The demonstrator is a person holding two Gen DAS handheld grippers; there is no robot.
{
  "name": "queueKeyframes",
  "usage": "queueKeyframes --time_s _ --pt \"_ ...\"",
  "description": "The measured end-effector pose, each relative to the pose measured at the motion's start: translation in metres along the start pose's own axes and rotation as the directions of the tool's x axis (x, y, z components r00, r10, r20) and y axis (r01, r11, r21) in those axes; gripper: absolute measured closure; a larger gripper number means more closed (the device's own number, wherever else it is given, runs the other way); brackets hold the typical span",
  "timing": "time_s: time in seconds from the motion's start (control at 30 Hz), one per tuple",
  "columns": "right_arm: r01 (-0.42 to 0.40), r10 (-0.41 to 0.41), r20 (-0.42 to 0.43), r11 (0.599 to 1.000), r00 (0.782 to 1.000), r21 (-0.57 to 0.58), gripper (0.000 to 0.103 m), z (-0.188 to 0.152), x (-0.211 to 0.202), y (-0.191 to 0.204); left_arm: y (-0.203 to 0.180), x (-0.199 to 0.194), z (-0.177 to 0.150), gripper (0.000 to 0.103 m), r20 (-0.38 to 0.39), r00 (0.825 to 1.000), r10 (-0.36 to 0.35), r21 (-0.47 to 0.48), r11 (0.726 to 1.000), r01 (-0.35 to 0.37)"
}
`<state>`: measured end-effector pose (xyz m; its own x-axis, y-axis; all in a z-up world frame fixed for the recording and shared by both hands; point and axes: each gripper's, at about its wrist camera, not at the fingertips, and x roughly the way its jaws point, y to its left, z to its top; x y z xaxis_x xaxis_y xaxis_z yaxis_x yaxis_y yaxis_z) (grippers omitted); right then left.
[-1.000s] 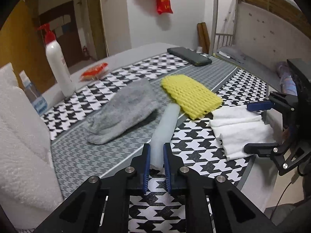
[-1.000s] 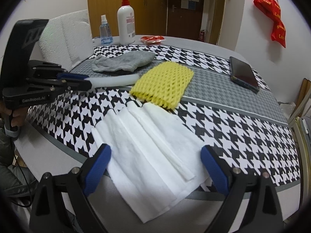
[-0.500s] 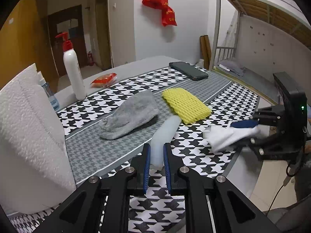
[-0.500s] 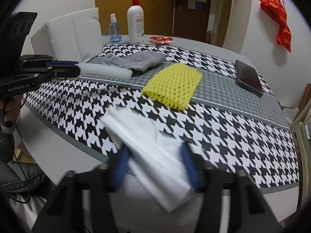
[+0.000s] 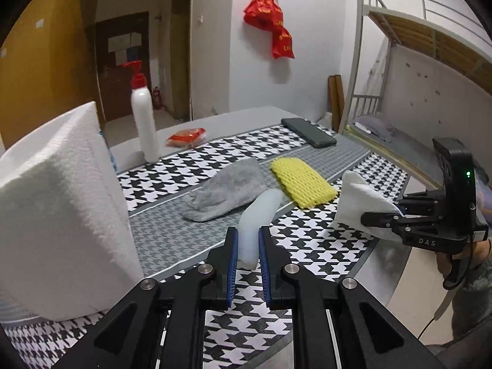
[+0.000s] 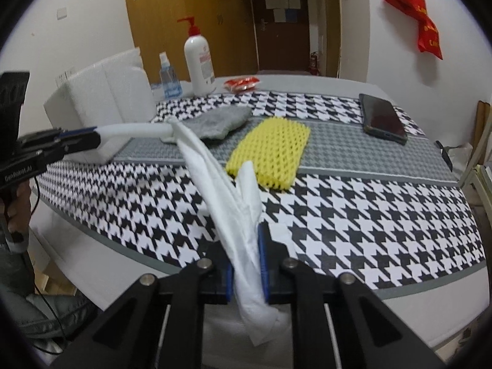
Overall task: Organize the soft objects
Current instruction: 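Carry the napkins with the right tool and the foam stick with the left tool to the foam box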
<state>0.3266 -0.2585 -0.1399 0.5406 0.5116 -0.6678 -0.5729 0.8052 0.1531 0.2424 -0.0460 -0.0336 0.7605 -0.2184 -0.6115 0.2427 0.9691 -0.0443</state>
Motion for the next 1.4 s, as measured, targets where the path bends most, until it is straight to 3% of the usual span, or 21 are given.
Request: queueKeyframes --time_s 0.63,1.4 --pt "-0.064 0.067 0.118 0.998 0.991 -0.022 0.086 0.020 -0.035 0.037 0.007 -0.050 0.000 0.088 0.088 0.995 0.046 -0.020 0.999 -0.044" --pt "-0.130 0.156 0.194 0.982 0.969 -0.137 0.086 0.058 -0.042 0.094 0.035 -0.113 -0.009 0.088 0.196 0.964 0.178 -0.078 0.983 -0.166"
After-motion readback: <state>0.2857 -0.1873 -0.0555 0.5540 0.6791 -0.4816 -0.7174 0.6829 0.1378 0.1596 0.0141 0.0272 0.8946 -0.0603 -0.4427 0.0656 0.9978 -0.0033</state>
